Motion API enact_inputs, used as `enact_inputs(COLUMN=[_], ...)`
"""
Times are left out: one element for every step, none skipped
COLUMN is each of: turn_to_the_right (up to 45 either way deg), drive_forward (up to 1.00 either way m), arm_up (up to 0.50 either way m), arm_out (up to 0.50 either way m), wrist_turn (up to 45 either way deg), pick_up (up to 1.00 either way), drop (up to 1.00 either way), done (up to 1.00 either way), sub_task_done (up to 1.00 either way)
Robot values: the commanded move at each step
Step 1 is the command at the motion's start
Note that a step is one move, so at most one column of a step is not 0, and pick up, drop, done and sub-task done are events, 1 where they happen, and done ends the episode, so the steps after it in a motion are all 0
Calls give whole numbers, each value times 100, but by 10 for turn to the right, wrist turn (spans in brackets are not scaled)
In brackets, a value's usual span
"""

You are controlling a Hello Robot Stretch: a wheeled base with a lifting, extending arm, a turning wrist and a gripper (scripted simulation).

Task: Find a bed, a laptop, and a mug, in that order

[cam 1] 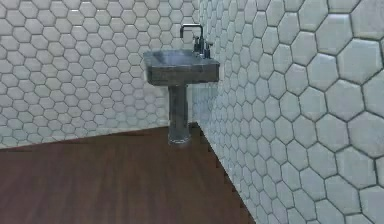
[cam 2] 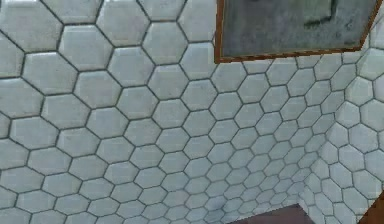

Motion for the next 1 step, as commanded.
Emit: enact_inputs(turn_to_the_right=[-450], drive_forward=[0], arm_up=[0], arm_out=[0], wrist_turn=[0], pick_up=[0], drop=[0], done=[0], sub_task_done=[0])
